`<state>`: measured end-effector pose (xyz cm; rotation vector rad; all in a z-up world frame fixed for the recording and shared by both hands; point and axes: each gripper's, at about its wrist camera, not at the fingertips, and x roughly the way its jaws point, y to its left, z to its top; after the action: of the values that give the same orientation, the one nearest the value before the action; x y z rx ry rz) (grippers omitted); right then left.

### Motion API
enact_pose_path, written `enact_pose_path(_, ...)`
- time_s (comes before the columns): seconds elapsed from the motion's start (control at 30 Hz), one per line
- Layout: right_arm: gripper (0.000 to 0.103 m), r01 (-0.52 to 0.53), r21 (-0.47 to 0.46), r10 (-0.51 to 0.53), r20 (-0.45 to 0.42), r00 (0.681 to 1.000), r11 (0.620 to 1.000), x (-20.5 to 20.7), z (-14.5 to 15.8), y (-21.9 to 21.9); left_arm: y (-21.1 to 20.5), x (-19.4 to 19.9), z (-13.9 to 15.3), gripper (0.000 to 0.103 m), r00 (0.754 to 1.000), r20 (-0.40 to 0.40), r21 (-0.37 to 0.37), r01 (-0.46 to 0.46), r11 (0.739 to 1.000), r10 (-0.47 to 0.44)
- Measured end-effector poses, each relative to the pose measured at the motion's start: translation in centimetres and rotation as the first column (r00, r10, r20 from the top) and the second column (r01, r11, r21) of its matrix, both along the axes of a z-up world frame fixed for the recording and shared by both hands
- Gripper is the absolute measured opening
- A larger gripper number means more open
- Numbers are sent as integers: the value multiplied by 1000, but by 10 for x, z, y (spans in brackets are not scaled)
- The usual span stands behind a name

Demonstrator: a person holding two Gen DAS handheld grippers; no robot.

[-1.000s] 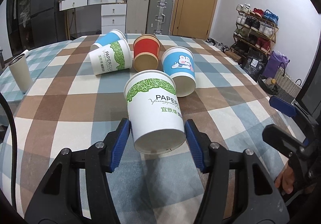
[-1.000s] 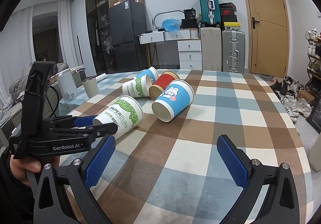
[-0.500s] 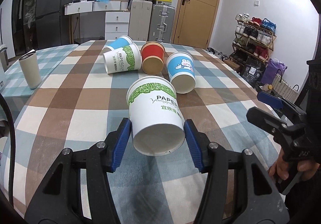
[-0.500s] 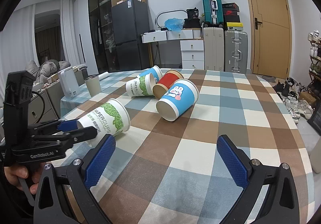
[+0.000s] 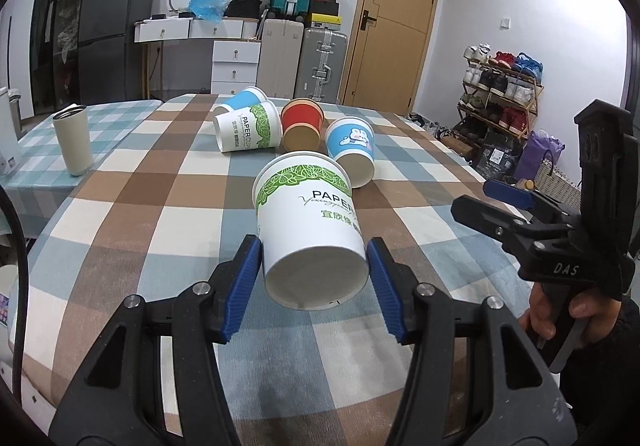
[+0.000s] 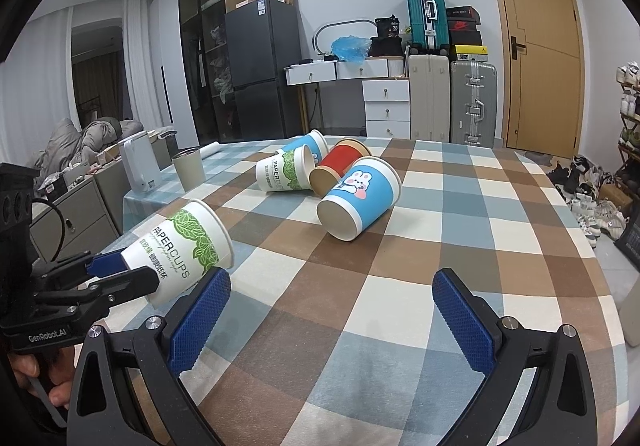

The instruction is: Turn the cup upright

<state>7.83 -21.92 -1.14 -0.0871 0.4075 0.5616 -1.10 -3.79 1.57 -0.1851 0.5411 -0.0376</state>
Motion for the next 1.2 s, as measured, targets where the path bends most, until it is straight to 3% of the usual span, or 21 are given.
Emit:
enact_pose_path(0.43,103,-14,-15,14,-10,1000,1000,-1,-3,6,-15,-17,-14,52,999,15,7,-34,999,34)
enact_pose_path(0.8,103,-13,-12,13,-14,1000,1000,-1,-4,6,-23,-14,-23,54,999,-29,17,-20,1000,20)
enact_pose_path(0.83,103,-14,-11,13,-15,1000,1000,-1,-4,6,-22,-13,-23,57,999,-33,16,-18,1000,18)
enact_pose_path(0.93,103,-13,-13,13,-17,1000,1000,-1,-4,6,-20,-12,-20,82,999,-27,21,-24,999,25)
enact_pose_path(1.03,103,-18,-17,18,-19,1000,1000,-3,-4,9,-18,-14,-15,86,1000,-5,30,-16,999,16)
enact_pose_path(1.2,103,-23,-23,22,-22,1000,999,-7,-3,13,-12,-18,-7,102,999,30,46,-16,999,14)
